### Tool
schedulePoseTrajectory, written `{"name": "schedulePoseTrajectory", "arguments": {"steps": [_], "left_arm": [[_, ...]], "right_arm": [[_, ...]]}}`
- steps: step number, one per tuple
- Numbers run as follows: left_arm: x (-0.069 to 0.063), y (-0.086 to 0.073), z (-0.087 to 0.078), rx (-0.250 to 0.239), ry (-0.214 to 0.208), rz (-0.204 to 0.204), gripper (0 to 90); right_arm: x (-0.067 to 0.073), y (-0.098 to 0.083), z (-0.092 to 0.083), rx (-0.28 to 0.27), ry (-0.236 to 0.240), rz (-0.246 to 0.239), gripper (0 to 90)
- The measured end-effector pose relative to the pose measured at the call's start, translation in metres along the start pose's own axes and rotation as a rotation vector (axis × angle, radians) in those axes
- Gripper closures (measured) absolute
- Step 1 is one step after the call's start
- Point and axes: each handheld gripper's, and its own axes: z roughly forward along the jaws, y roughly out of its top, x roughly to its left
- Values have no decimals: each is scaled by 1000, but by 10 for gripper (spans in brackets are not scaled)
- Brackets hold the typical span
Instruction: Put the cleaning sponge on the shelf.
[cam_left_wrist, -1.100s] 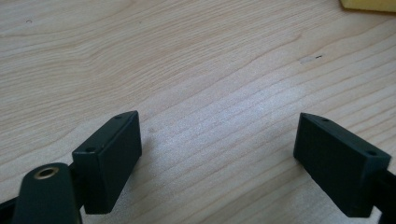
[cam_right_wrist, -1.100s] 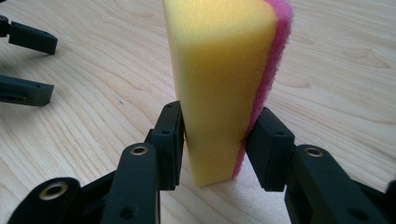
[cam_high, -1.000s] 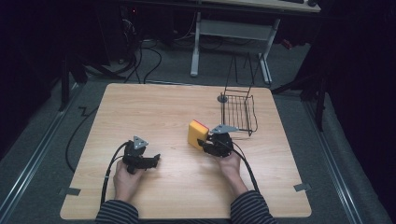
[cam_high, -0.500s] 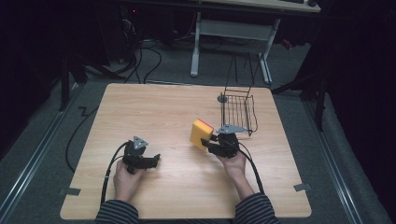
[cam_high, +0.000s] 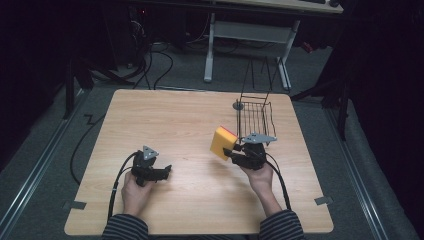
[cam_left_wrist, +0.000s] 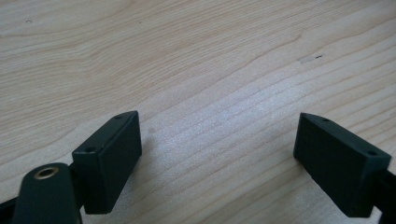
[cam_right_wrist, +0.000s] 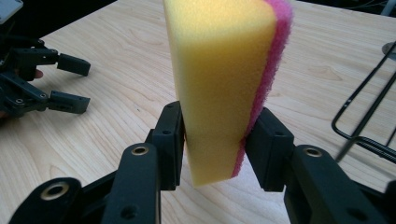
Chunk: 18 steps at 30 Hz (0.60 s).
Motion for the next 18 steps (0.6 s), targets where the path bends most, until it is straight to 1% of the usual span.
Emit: {"name": "schedulePoseTrajectory", "arguments": {"steps": [4,6,7,9,12,14,17,18], "left_arm": [[0,0,0,0,1,2,158],[0,0,0,0,1,2,158],[0,0,0,0,1,2,157],[0,0,0,0,0,0,158],[0,0,0,0,0,0,158],[0,0,0,0,1,2,157],[0,0,0,1,1,4,157],[0,0,0,1,1,4,157]], "right_arm": [[-3,0,-10,-11,-15,-2,599],[-5,-1,-14,-28,-21,7,599],[-8,-3,-20,-34,-26,23,600],[-9,-4,-21,-32,-28,27,601],[-17,-8,-30,-33,-42,42,602],[-18,-8,-32,-32,-46,42,602],[-21,-9,-39,-44,-59,50,601],[-22,-9,-42,-50,-64,45,602]]}}
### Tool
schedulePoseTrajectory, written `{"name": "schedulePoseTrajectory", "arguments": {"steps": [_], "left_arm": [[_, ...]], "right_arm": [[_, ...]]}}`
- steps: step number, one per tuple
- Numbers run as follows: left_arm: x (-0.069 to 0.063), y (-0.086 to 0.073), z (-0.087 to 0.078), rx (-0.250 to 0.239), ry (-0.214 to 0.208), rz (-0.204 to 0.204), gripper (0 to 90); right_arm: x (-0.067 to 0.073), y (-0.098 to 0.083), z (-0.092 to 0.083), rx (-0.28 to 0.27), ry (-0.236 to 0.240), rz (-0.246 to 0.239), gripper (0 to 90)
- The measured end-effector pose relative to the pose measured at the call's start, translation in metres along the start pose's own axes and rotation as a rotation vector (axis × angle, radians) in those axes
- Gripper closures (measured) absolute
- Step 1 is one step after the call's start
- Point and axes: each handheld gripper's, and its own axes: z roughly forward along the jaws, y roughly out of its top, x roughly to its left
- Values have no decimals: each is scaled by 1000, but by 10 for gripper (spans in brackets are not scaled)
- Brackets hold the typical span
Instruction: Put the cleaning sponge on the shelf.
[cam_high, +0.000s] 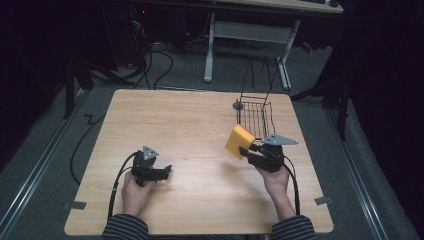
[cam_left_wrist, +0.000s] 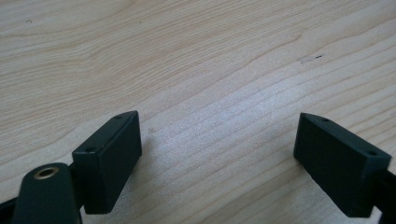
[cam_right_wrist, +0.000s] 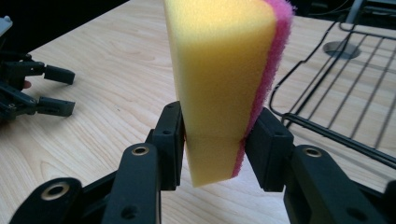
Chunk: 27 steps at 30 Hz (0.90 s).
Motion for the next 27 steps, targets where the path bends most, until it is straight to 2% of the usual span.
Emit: {"name": "schedulePoseTrajectory", "arguments": {"steps": [14,19,24,27], "left_arm": [[0,0,0,0,0,0,157],[0,0,0,0,0,0,157],[0,0,0,0,0,0,157],[0,0,0,0,0,0,157]], "right_arm": [[-20,1,-27,-30,-65,42,602],[-27,2,-33,-37,-101,47,602],[-38,8,-36,-32,-179,41,602],[-43,10,-35,-35,-195,38,602]]}}
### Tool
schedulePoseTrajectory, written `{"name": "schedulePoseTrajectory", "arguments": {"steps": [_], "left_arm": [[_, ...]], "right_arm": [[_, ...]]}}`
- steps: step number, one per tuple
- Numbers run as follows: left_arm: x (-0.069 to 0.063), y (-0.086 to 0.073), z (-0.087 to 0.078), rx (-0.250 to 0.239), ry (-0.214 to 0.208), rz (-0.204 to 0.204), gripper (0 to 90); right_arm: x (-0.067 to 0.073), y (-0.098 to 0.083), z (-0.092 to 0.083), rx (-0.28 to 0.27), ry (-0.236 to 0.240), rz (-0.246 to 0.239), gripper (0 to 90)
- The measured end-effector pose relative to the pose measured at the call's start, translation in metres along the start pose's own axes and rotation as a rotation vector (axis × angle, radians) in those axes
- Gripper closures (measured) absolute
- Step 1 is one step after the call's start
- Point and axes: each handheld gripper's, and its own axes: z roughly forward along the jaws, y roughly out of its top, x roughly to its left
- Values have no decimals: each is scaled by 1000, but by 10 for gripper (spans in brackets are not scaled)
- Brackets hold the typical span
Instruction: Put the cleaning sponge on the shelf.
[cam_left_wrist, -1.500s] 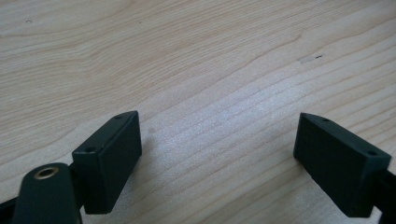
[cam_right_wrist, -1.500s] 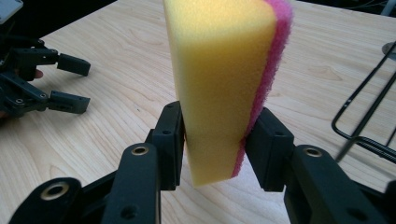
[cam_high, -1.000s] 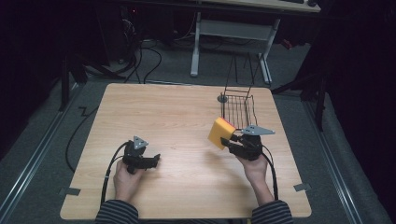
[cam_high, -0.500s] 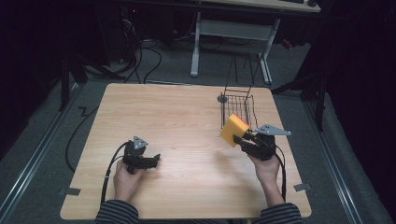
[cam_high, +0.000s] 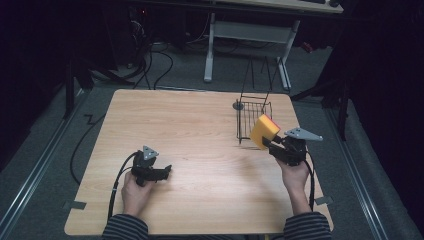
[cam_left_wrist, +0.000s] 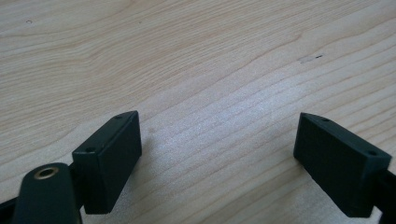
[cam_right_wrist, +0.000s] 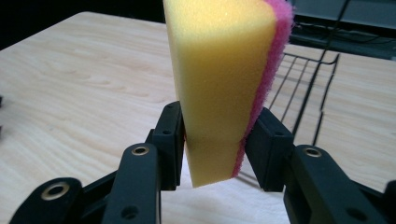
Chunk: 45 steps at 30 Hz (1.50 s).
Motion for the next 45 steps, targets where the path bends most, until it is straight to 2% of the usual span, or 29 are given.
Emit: {"name": "schedulePoseTrajectory", "arguments": {"steps": [1,9,10,15,22,24,28,31,33,34,38,41,45], "left_arm": [[0,0,0,0,0,0,157],[0,0,0,0,0,0,157],[0,0,0,0,0,0,157],[0,0,0,0,0,1,157],[0,0,0,1,0,1,157],[0,0,0,0,-1,0,157],[0,0,0,-2,0,-2,157],[0,0,0,-2,-2,-1,157],[0,0,0,-3,-3,-2,158],[0,0,0,-3,-4,-1,158],[0,0,0,-3,-5,-1,158],[0,0,0,-3,-5,-1,158],[0,0,0,-3,-5,-1,158]], "right_arm": [[-2,2,2,8,-20,0,602],[-11,16,19,28,-72,-26,602],[-14,19,26,30,-80,-24,602],[-15,22,40,57,-109,-44,604],[-18,30,61,37,-129,-24,604],[-19,30,67,31,-128,-1,604],[-22,24,79,59,-150,13,603],[-24,23,82,59,-167,23,603],[-26,23,84,47,-166,43,603],[-28,24,86,58,-163,64,603],[-26,29,96,79,-176,52,603],[-20,33,105,102,-192,8,602],[-20,36,114,116,-193,21,602]]}}
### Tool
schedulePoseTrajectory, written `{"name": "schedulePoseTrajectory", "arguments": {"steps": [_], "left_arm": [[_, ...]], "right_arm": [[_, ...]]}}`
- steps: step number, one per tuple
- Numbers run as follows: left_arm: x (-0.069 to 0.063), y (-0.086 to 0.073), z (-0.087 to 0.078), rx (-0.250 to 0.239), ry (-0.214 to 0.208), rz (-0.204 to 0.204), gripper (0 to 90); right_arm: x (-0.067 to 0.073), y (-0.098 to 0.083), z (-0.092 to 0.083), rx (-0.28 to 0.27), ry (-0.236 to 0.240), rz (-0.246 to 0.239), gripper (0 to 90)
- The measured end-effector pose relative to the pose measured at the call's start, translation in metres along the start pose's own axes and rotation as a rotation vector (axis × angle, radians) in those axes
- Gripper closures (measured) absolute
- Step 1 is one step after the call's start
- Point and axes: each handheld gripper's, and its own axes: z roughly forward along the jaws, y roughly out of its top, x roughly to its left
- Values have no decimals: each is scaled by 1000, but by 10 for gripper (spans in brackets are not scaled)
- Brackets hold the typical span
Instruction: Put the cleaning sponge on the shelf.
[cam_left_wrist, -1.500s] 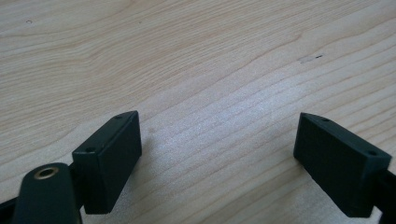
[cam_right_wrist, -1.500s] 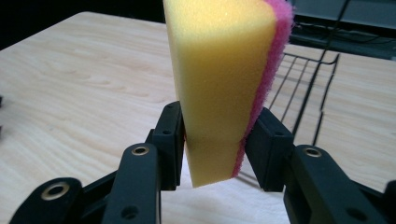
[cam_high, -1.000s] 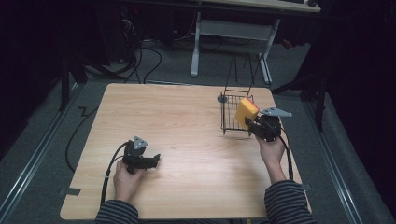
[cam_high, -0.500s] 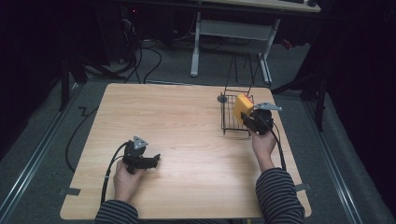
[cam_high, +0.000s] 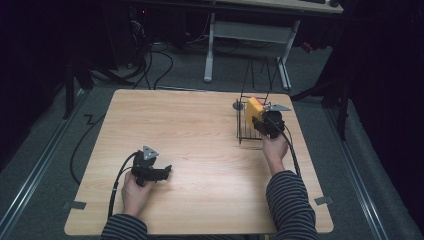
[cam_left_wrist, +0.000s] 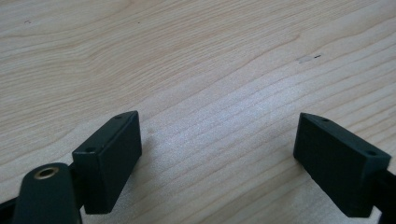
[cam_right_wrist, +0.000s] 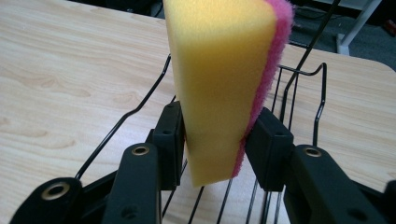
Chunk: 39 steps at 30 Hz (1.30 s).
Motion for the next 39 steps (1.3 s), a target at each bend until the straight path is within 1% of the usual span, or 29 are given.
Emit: {"name": "schedulePoseTrajectory", "arguments": {"steps": [3,5,7,8,11,15,21,24,27,32,37,39], "left_arm": [[0,0,0,0,0,0,158],[0,0,0,0,0,0,158],[0,0,0,0,0,0,158],[0,0,0,0,0,0,158],[0,0,0,0,0,0,158],[0,0,0,0,0,0,158],[0,0,0,0,1,1,158],[0,0,0,0,1,0,158],[0,0,0,0,1,1,158],[0,0,0,0,1,1,158],[0,0,0,0,1,1,158],[0,0,0,1,1,2,158]], "right_arm": [[-2,0,5,5,3,31,600],[-4,-1,10,25,-7,37,600],[-5,-2,10,30,-4,42,600],[-7,-2,11,27,7,66,600],[-8,-2,12,28,9,64,599],[-6,-2,12,33,2,36,600],[-7,-2,12,31,4,43,589],[-6,-2,11,41,-2,44,555],[-7,-4,14,59,-6,47,483],[-7,-6,14,60,-7,41,438],[-9,-7,10,52,18,44,374],[-10,-7,8,56,34,56,341]]}}
